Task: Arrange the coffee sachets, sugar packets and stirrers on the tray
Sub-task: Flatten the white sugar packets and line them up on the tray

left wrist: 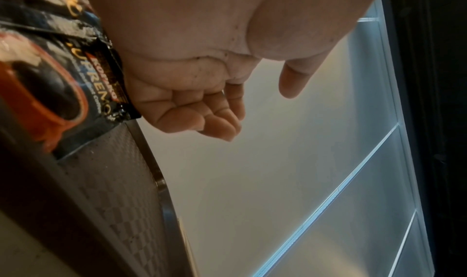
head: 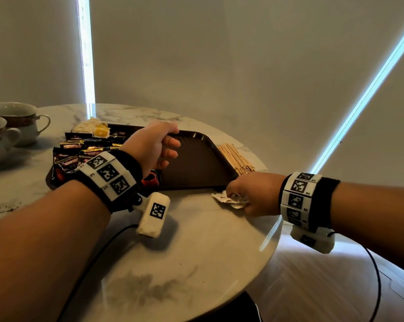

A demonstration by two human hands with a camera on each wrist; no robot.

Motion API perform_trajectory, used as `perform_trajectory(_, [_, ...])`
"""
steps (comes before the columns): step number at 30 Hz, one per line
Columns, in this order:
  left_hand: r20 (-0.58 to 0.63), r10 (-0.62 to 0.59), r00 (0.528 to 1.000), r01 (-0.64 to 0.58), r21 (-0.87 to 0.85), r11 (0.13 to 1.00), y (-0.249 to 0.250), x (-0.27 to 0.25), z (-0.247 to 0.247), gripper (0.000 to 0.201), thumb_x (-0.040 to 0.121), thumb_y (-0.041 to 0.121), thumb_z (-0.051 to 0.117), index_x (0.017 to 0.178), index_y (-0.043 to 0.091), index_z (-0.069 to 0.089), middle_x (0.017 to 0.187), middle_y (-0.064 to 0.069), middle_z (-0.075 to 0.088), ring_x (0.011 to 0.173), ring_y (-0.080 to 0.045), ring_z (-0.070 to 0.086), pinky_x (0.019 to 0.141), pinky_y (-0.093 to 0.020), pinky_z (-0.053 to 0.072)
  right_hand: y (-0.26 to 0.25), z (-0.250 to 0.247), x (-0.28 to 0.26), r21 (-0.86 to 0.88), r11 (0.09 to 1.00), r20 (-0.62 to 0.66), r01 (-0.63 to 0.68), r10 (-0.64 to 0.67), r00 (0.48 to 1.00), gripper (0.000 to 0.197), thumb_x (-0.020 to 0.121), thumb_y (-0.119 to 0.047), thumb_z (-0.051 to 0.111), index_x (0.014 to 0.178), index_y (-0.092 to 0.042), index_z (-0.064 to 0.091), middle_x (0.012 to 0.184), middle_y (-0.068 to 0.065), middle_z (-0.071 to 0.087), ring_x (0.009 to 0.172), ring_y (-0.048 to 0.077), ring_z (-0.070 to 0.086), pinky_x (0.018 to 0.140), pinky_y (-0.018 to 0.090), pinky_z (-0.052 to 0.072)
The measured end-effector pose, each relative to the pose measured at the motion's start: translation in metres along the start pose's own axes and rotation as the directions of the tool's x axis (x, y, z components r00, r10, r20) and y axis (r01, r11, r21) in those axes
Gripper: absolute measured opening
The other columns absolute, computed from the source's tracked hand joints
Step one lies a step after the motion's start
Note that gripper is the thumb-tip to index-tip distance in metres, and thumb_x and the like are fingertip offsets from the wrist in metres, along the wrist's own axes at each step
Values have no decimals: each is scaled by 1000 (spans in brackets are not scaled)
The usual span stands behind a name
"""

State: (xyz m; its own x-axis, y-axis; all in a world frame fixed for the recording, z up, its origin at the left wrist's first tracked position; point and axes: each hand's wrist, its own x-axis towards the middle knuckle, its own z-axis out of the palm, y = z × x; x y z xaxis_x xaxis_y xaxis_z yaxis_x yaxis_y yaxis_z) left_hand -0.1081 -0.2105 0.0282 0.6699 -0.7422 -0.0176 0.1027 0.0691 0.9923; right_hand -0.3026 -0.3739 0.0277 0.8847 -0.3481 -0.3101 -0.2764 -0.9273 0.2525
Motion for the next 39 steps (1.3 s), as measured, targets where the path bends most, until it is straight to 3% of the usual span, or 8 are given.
perform_trajectory(9, [111, -115, 987, 111, 41, 993, -2, -8, 6, 30, 103, 42, 49, 118, 18, 59, 86, -2, 61, 72, -17, 58, 66, -32, 44, -4, -14, 3, 90, 996, -56, -21, 26, 998, 40, 89, -24, 68, 128, -29, 59, 108, -5, 65, 98, 15, 60, 89, 34, 55])
perform_trajectory(18, [223, -310, 924, 299, 80, 951, 1, -11, 6, 39, 100, 49, 50, 118, 15, 57, 86, -5, 62, 74, -19, 59, 67, -33, 46, -11, -62, 4, 339, 941, -306, 4, 107, 946, 20, 79, -20, 69, 97, -30, 67, 79, -6, 66, 74, 13, 62, 68, 29, 51])
perform_trajectory(24, [388, -454, 802, 485, 20, 874, 3, -14, 8, 87, 87, 67, 53, 143, 3, 40, 132, -30, 57, 111, -40, 63, 78, -44, 54, -28, -73, 11, 396, 915, -444, 82, 113, 889, 20, 80, -24, 70, 100, -26, 69, 81, -6, 69, 76, 14, 64, 72, 36, 56])
perform_trajectory(26, [487, -443, 753, 536, -64, 842, 2, -14, 9, 112, 72, 79, 55, 152, 3, 32, 140, -39, 49, 113, -48, 61, 82, -50, 56, -39, -74, 14, 369, 921, -531, 127, 97, 842, 18, 80, -20, 68, 98, -23, 68, 80, -4, 69, 74, 16, 63, 71, 38, 55])
perform_trajectory(28, [576, -362, 733, 524, -138, 841, -2, -14, 11, 114, 69, 87, 49, 150, 8, 42, 137, -35, 54, 107, -48, 63, 86, -52, 56, -51, -75, 19, 331, 928, -589, 173, 60, 806, 24, 80, -18, 67, 104, -24, 68, 86, -4, 70, 79, 16, 63, 73, 32, 53])
perform_trajectory(31, [529, -191, 827, 436, -390, 811, -3, -14, 16, 81, 88, 75, 44, 130, 9, 64, 114, -19, 69, 96, -35, 68, 87, -50, 55, -66, -74, 26, 285, 930, -619, 232, -6, 785, 36, 80, -16, 66, 116, -22, 65, 102, -1, 69, 86, 13, 58, 76, 26, 47])
perform_trajectory(35, [348, -81, 934, 265, -523, 810, 0, -11, 14, 46, 99, 42, 43, 94, 8, 74, 92, -9, 68, 80, -24, 70, 66, -33, 58, -72, -66, 29, 351, 854, -675, 385, -54, 736, 52, 81, -22, 72, 130, -23, 56, 111, -6, 65, 95, 8, 60, 82, 23, 52])
perform_trajectory(39, [316, -90, 944, 254, -527, 811, -1, -6, 4, 39, 96, 31, 43, 116, 5, 64, 106, -12, 66, 93, -28, 68, 76, -36, 51, -60, -63, 31, 519, 704, -682, 484, -1, 732, 66, 75, -24, 83, 130, -26, 47, 110, -9, 65, 94, 5, 65, 80, 26, 58])
